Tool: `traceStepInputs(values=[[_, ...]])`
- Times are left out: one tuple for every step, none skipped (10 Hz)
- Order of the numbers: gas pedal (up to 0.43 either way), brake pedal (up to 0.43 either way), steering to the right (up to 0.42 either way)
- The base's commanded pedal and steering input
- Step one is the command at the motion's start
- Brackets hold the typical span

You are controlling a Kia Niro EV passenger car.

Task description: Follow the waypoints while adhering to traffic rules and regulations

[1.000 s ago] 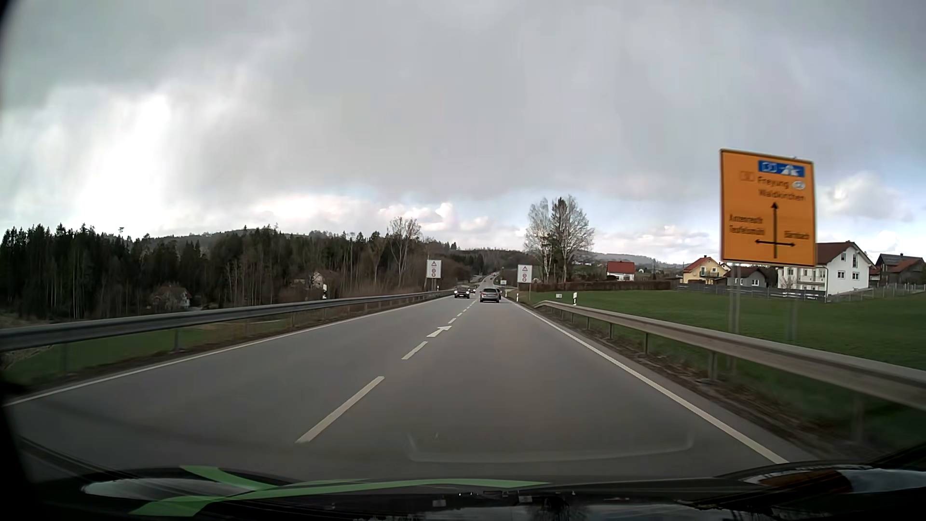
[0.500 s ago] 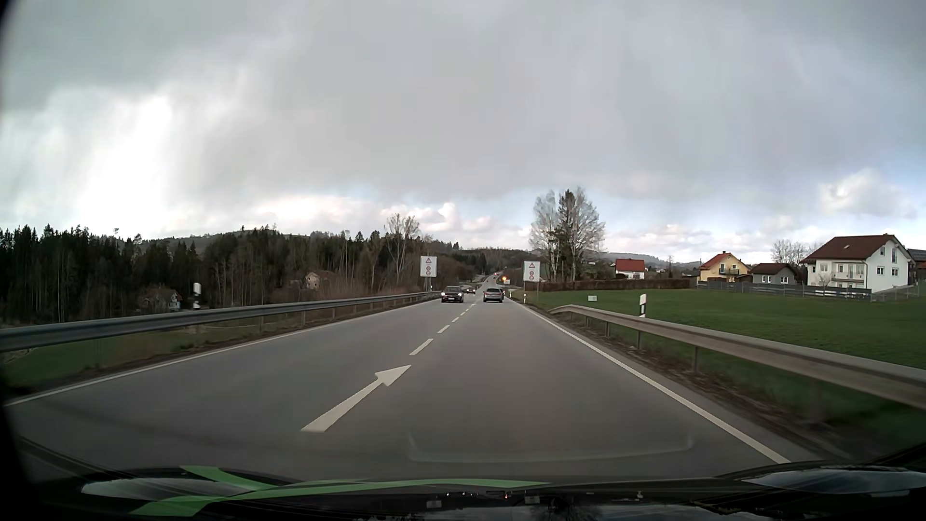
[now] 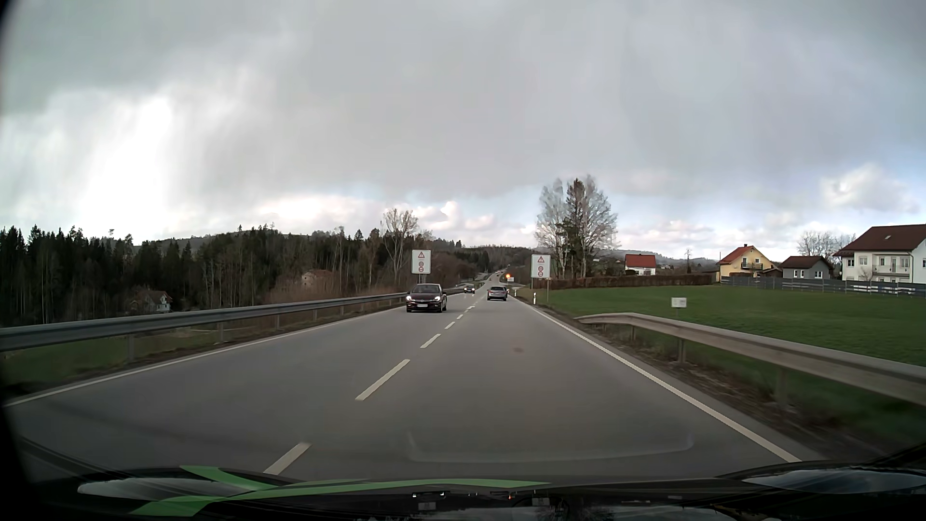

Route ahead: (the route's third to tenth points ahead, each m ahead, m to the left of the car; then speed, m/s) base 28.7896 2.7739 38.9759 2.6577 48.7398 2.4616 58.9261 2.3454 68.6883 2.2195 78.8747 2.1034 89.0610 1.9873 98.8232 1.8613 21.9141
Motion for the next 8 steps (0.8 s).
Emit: traceStepInputs(values=[[0.000, 0.000, -0.003], [0.000, 0.000, -0.003], [0.000, 0.000, -0.003], [0.000, 0.000, 0.000], [0.000, 0.000, 0.001], [0.000, 0.000, 0.002], [0.000, 0.000, 0.002], [0.000, 0.000, 0.002]])
